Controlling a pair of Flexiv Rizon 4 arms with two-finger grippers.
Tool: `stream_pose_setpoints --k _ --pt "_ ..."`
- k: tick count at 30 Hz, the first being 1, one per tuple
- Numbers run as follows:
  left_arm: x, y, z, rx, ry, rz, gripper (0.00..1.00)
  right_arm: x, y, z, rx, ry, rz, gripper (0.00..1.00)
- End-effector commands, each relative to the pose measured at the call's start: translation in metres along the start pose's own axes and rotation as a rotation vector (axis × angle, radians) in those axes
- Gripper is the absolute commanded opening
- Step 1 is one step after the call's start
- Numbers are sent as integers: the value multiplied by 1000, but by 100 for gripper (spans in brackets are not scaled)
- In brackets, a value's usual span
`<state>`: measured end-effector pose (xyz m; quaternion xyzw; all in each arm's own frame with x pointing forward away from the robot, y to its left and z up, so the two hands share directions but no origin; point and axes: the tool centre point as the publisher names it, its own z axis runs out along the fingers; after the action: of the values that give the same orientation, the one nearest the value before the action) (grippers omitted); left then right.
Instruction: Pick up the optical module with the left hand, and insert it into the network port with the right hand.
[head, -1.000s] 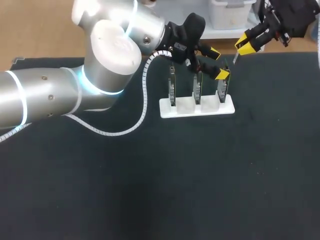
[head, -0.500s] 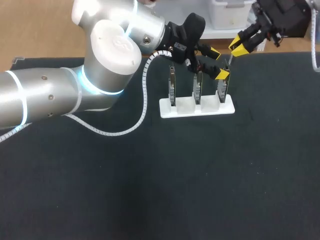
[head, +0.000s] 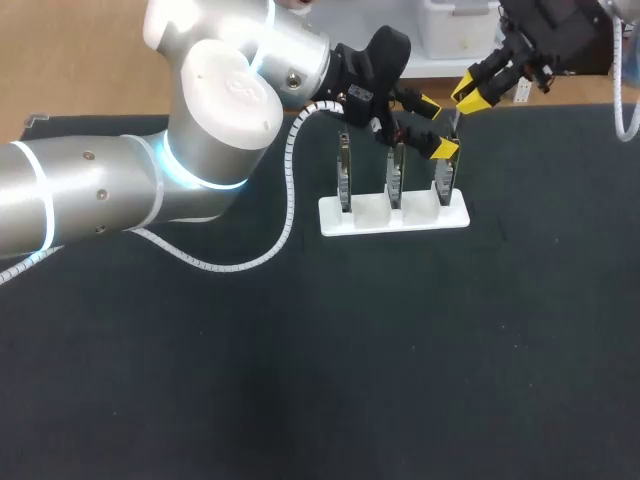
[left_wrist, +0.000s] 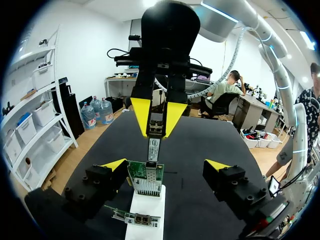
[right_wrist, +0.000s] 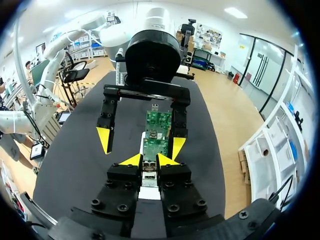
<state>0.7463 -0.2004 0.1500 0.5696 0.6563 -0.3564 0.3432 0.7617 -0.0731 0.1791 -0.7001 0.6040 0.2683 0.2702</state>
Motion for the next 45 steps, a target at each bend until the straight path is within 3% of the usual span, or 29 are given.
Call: stream_pose_setpoints --k 1,45 --pt "-1 1 0 1 3 0 100 0 0 1 -1 1 3 0" --pt "-1 1 0 1 3 0 100 4 -3 9 12 9 31 0"
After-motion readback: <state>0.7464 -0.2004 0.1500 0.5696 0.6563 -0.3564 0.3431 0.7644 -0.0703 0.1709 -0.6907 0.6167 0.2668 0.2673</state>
